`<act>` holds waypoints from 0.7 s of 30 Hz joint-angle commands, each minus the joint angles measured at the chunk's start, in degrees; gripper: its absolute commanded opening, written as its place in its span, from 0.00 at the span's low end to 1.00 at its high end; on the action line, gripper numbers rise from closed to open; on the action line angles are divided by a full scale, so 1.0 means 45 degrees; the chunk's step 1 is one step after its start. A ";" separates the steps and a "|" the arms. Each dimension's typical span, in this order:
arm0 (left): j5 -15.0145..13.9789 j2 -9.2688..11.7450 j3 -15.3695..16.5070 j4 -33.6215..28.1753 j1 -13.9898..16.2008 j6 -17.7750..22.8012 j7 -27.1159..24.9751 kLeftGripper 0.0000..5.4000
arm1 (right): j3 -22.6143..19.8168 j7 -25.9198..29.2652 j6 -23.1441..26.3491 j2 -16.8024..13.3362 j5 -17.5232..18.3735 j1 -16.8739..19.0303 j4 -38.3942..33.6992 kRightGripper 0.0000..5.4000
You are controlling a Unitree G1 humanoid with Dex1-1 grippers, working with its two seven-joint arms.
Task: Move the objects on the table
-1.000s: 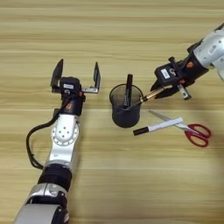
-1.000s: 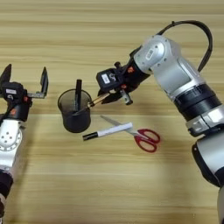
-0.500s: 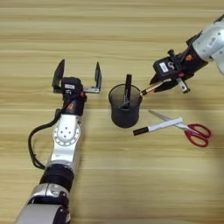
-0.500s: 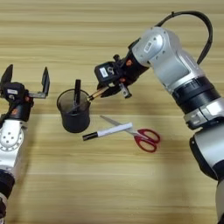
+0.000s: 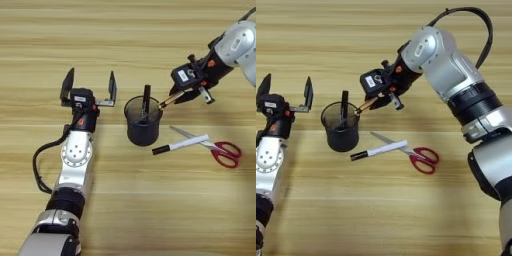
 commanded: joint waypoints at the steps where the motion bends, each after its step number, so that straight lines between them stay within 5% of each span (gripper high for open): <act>1: 0.0108 -0.0026 -0.0080 -0.0111 0.0032 0.0021 0.0052 1.00 | 0.0261 0.0113 -0.0226 0.0278 -0.0254 -0.0566 0.0267 0.16; 21: 0.0153 -0.0077 -0.0200 -0.0148 0.0037 0.0065 0.0130 1.00 | 0.0544 0.0114 -0.0414 0.1080 -0.0643 -0.1132 0.0861 0.16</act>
